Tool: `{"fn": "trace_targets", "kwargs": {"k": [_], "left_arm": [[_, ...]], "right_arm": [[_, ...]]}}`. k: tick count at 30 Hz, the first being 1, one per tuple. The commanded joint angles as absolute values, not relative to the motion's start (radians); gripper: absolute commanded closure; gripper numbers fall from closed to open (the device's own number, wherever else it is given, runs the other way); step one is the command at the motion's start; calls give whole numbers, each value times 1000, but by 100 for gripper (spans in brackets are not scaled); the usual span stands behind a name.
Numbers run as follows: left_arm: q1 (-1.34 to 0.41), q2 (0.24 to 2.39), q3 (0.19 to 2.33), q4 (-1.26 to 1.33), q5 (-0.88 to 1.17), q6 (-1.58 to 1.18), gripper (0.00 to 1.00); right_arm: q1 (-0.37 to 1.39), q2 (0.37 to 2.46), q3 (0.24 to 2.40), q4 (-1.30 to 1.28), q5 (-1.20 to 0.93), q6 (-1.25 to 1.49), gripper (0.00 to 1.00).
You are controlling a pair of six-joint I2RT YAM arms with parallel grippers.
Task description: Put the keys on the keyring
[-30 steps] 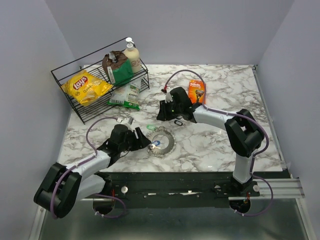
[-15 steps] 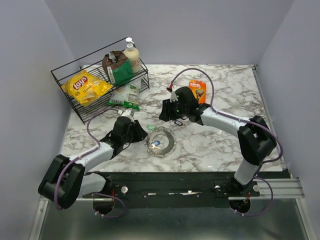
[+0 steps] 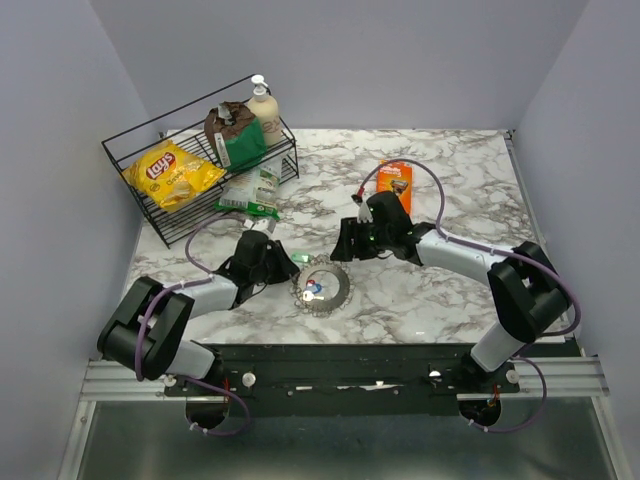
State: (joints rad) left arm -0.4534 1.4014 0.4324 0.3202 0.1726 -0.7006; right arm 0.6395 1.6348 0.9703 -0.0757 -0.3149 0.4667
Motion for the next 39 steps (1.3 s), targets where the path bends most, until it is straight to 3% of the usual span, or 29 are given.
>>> {"fn": "trace_targets", "kwargs": {"k": [1,20,23,27,30,39], "left_arm": [[-456,1364,342,385,206,-773,75],[-761,1209,270,359,84,-997,74],[-772,1174,265,310,40,-985,68],[-772,1088,304,163,-58,-931,46],[-770,1057,342,83,-121,-882,40],[-678,1110,403,139,-72,-769,42]], "right_arm": [[640,1600,890,-54,-403,523,37],[640,1606,920,-32,-449,499,37],[641,1608,913,-29,-449,503,37],[643,1605,904,-31,-440,505,38],[644,1603,902,-31,-442,506,39],[696,1601,910,-72,-400,502,44]]}}
